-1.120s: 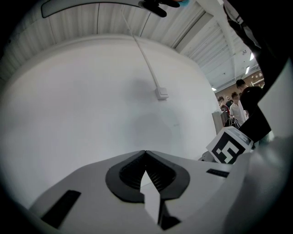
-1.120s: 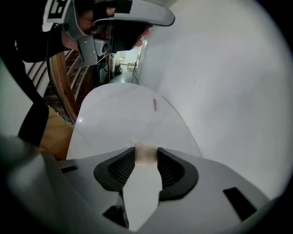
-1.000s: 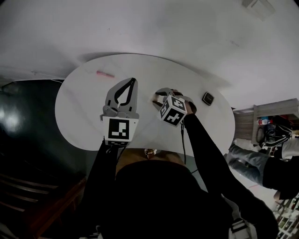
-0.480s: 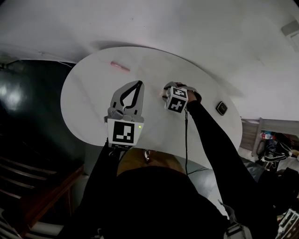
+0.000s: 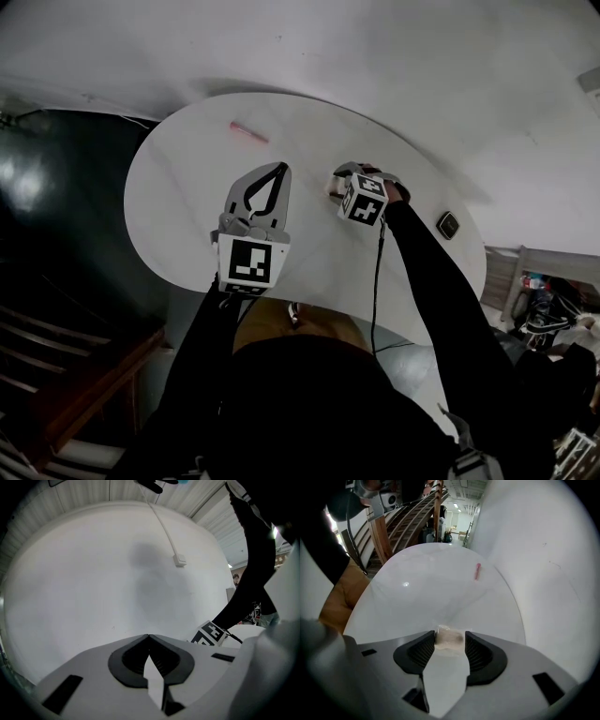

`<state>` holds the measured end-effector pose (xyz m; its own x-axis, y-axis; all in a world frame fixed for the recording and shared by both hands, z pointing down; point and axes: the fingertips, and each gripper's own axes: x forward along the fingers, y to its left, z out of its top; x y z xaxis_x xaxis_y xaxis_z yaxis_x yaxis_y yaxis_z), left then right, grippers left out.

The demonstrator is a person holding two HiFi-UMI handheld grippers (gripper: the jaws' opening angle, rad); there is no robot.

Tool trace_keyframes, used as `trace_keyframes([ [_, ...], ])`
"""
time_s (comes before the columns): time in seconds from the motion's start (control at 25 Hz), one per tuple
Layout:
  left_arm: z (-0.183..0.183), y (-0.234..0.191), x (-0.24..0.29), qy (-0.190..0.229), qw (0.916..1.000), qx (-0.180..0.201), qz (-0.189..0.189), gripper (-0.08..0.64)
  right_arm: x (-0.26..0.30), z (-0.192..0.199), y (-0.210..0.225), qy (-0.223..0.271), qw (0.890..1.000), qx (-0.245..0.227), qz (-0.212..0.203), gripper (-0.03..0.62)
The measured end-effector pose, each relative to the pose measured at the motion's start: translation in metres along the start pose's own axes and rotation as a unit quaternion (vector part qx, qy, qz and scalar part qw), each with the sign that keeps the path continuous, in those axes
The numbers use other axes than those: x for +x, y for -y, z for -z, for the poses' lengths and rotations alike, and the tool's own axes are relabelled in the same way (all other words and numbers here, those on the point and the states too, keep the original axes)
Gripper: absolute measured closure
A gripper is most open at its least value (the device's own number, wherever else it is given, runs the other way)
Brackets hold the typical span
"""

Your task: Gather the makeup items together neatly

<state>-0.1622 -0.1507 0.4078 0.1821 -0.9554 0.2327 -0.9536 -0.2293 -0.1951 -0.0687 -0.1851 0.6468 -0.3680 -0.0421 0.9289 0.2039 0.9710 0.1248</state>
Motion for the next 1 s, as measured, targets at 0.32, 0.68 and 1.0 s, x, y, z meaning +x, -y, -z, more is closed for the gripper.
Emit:
trace_keyframes([
  [0.32,-0.024,0.000,0.001,0.015,0.9996,0.022,-0.003,0.545,-0.034,-0.007,0.008,0.033,0.998,0.015,0.044,0.377],
  [0.68,-0.053,0.024,-0.005,0.034,0.9982,0.050,0.005,0.545,-0.156,-0.034,0.011,0.235,0.934,0.201,0.178,0.386],
  [1.0,-0.076,0.047,-0.019,0.070,0.9961,0.049,0.022,0.545,-0.271,-0.022,0.004,0.376,0.806,0.332,0.316,0.428],
])
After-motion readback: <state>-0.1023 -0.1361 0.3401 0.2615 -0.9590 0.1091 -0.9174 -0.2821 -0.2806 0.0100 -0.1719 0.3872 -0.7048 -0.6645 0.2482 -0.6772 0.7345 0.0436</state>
